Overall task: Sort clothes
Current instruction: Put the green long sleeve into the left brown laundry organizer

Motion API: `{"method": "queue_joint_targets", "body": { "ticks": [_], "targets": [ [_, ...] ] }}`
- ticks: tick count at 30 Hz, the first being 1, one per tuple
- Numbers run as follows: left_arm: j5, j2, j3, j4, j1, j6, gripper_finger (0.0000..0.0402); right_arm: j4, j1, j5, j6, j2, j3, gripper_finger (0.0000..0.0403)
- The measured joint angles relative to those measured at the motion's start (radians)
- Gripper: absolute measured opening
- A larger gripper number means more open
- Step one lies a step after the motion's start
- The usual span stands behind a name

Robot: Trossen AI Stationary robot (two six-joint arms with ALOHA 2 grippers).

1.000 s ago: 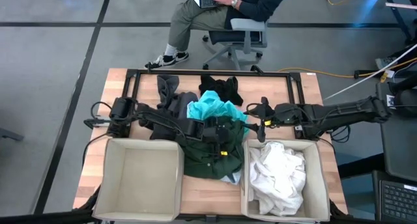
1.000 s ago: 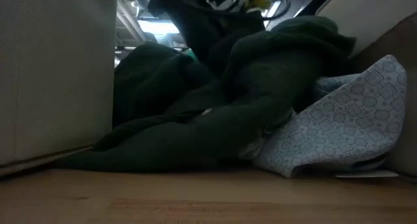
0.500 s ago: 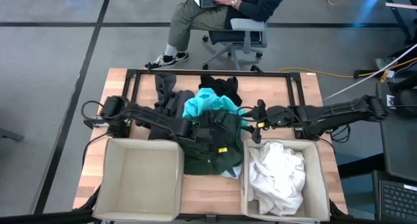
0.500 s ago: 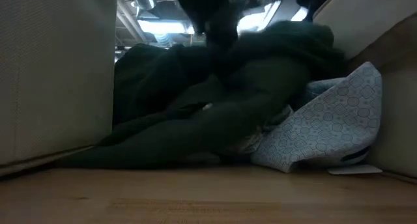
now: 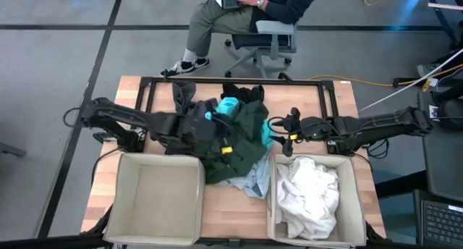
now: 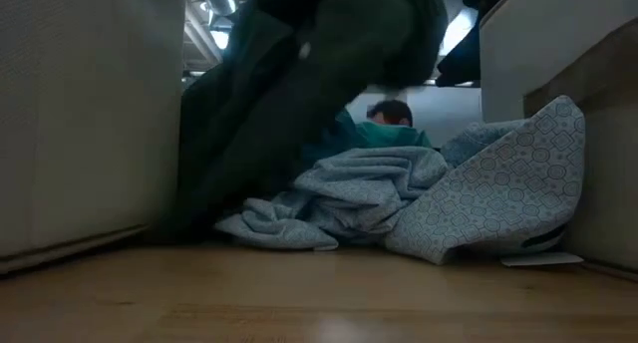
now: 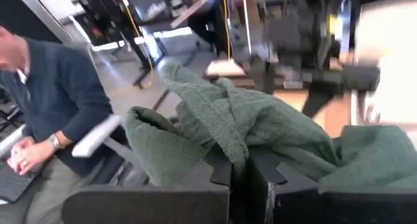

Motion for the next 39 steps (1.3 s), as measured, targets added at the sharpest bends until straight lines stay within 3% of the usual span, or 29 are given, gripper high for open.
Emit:
{"method": "queue_joint_targets", "body": {
  "ticks": [9,23,29,39],
  "targets": [
    [-0.047,-0.164,0.0,0.092,0.011,0.11,0.0004,0.005,0.0,0.007,-0.021,0.0,0.0,0.0257],
    [-0.068,-0.326,0.002,0.405,0.013,0.356,0.0004,0.007,0.0,0.007,-0.025,0.016,0.002,0.0257],
    [-0.068,-0.398,0.004,0.497,-0.017,0.323,0.001,0.015,0.0,0.006,-0.022,0.044,0.004,0.0257],
    [-0.004,-0.478,0.123,0.376,-0.182,0.2,0.0008,0.017,0.0,0.006,-0.015,0.045,0.003,0.0257]
  ]
}}
